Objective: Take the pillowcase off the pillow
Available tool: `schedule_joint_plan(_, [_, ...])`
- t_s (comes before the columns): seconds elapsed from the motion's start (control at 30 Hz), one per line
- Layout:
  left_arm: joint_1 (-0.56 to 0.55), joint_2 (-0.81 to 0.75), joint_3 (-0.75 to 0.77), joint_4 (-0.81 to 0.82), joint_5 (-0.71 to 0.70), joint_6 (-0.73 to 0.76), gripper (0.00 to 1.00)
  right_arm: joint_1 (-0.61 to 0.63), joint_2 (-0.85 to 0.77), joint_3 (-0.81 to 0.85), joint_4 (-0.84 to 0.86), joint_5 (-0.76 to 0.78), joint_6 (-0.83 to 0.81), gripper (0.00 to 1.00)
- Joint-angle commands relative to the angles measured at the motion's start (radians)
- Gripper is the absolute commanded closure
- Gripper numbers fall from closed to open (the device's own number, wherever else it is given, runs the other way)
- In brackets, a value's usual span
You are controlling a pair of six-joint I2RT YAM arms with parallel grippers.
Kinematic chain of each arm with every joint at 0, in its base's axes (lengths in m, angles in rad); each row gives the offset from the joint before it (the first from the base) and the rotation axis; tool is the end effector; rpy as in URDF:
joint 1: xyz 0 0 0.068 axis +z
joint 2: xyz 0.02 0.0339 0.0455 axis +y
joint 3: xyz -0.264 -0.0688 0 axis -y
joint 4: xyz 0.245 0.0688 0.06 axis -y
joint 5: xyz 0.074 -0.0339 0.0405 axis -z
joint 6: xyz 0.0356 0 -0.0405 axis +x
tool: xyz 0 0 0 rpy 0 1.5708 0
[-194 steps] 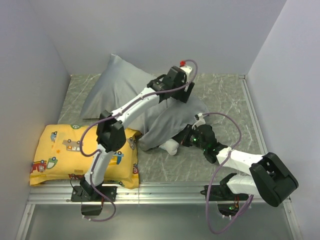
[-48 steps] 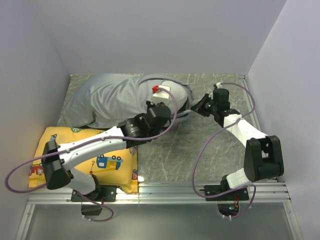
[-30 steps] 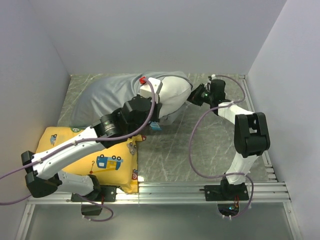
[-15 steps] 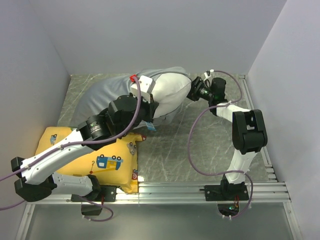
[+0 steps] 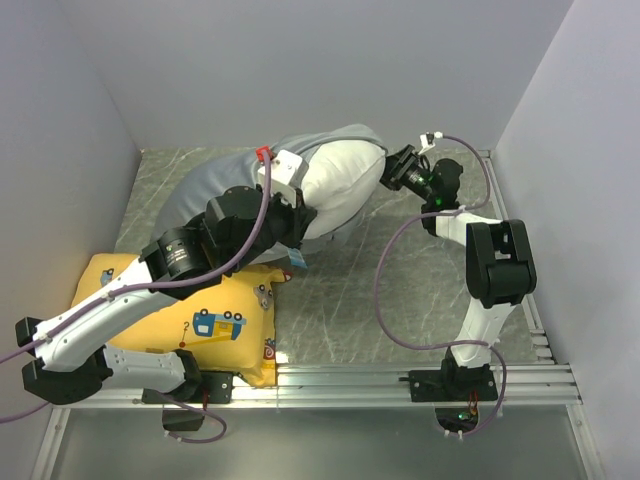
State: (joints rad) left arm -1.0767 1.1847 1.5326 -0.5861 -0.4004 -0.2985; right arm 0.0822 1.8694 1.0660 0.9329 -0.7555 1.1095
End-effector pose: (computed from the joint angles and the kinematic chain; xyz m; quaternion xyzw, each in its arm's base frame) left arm 0.1233 -0.1996 0.4728 0.1785 0.7595 -0.2636 0.5673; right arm 0.4066 0.0580 0.2440 0.0600 0.6704 0.5934 0.4415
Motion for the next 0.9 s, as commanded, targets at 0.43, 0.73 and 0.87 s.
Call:
schedule_joint_plan(0.43, [-0.022,-0.186,-0.011,0.081,0.223,-0.014,0.99,0.007,0.134,0.167,-0.318,0.072,-0.118,0.73])
schedule_joint_plan(0.73, [-0.022,-0.185,-0.039,0.474,-0.158,0.007,0.99,0.132,0.089,0.058,-0.425,0.218,-0.355,0.61])
schedule_joint_plan(0.87, [0.006,-0.036,0.026,0.578,-0.195,0.074,0.99,0.185,0.076,0.06,-0.519,0.333,-0.408,0.49])
